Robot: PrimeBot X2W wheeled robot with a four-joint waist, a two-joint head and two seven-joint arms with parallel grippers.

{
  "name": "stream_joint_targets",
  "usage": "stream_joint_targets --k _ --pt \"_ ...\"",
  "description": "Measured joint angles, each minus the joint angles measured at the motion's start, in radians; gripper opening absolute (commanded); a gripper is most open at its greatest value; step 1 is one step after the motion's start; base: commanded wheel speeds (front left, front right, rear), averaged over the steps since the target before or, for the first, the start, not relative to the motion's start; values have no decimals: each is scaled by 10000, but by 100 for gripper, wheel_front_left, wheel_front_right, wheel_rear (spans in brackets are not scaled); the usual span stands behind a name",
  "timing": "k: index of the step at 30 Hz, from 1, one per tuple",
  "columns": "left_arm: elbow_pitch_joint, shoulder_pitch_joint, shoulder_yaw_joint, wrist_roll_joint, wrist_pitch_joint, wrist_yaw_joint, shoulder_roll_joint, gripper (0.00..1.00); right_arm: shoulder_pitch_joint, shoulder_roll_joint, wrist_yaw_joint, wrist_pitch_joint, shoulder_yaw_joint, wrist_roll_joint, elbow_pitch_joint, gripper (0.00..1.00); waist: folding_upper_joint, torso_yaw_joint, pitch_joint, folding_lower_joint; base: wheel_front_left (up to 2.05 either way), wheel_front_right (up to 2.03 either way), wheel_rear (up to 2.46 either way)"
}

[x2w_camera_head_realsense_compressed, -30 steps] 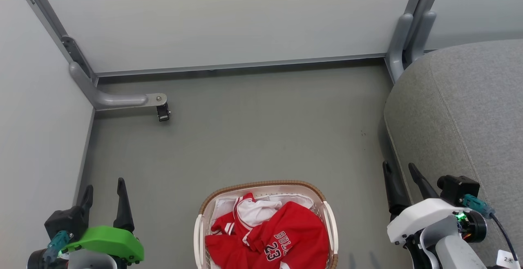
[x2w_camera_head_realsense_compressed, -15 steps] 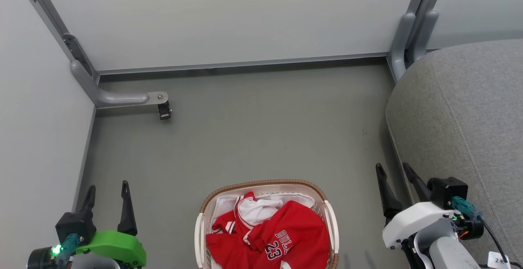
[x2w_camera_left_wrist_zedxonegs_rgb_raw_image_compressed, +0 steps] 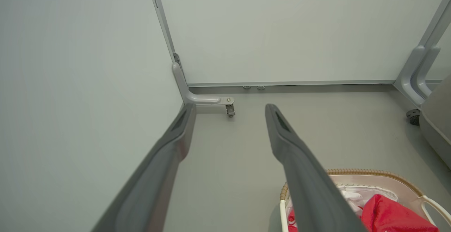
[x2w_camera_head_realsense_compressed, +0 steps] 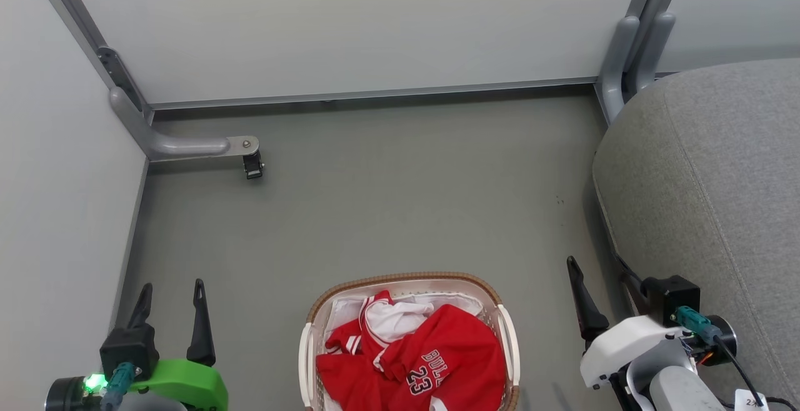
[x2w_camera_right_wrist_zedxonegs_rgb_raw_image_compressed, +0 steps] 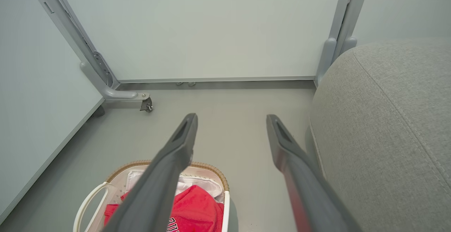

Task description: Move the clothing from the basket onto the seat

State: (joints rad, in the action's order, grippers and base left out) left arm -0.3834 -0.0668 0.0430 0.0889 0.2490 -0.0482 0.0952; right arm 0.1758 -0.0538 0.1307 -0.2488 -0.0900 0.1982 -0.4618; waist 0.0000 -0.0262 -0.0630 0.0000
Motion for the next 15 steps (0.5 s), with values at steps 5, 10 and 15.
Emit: stream_joint_targets --k 5,10,15 --pt "-6 81 31 -407 88 -63 -65 100 -1 2 0 -82 -2 -169 -201 100 0 -19 1 0 0 0 0" --pt "61 115 125 -545 134 -92 -128 100 -1 4 0 -130 54 -297 -198 100 0 -30 17 0 0 0 0" --pt "-17 118 157 -504 136 -253 -188 100 3 13 0 -130 77 -293 -102 100 0 -15 -73 0 0 0 0"
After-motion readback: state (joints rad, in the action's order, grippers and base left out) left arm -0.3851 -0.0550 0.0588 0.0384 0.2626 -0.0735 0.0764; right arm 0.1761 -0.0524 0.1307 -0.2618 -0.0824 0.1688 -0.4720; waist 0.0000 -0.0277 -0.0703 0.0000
